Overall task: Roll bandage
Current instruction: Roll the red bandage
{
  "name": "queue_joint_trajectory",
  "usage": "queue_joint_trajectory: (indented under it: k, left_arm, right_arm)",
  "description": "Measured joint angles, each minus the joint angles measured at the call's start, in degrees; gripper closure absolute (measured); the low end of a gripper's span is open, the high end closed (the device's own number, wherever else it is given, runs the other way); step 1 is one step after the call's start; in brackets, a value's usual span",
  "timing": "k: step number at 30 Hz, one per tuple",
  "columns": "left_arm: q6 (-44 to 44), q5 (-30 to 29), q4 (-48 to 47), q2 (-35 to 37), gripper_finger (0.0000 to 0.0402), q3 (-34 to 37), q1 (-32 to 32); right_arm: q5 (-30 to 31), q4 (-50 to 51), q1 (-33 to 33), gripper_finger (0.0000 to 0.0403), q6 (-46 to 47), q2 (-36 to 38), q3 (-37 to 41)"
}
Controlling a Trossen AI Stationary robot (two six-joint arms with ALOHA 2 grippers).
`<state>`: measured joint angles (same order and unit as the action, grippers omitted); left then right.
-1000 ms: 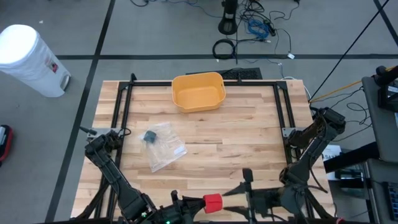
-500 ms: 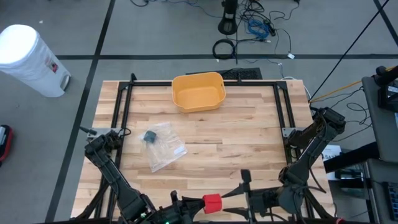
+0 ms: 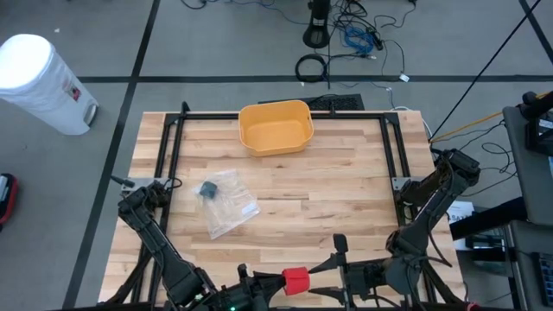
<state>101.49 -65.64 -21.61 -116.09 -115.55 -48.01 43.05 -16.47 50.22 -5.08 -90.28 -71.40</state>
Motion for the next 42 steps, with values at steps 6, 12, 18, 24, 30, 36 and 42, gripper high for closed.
queue_joint_trajectory:
  k: [6, 12, 18, 24, 30, 36, 42]
  left_arm:
    - [-0.04, 0.04, 0.25, 0.00, 0.0379, -0.02, 1.67]
    - [-0.04, 0.11, 0.25, 0.00, 0.0379, -0.07, 2.47]
    - [-0.11, 0.08, 0.48, 0.00, 0.0379, -0.07, 2.56]
    - [-0.26, 0.31, 0.70, 0.00, 0.0379, -0.07, 2.52]
    - [-3.58, 1.17, 1.77, 0.00, 0.0379, -0.04, 2.48]
    - [-14.61, 2.13, 3.06, -0.02, 0.0341, -0.02, 1.83]
    - [-31.75, 3.19, 3.25, -0.02, 0.0236, -0.02, -0.13]
  right_arm:
    - [-4.05, -2.58, -0.35, 0.0238, -0.16, -0.06, 0.00]
    - [-3.81, -2.67, -0.80, 0.0238, -0.57, -0.09, 0.00]
    - [-4.40, -2.76, -2.23, 0.0247, -1.25, -0.15, 0.00]
    - [-4.40, -2.99, -2.27, 0.0298, -2.54, -0.17, 0.00]
    - [-4.44, -3.13, -2.23, 0.0384, -4.17, -0.17, -0.02]
    - [-4.64, -3.54, -2.21, 0.0384, -4.61, -0.17, -0.07]
    - [-4.59, -3.20, -1.88, 0.0391, -6.35, -0.19, -0.07]
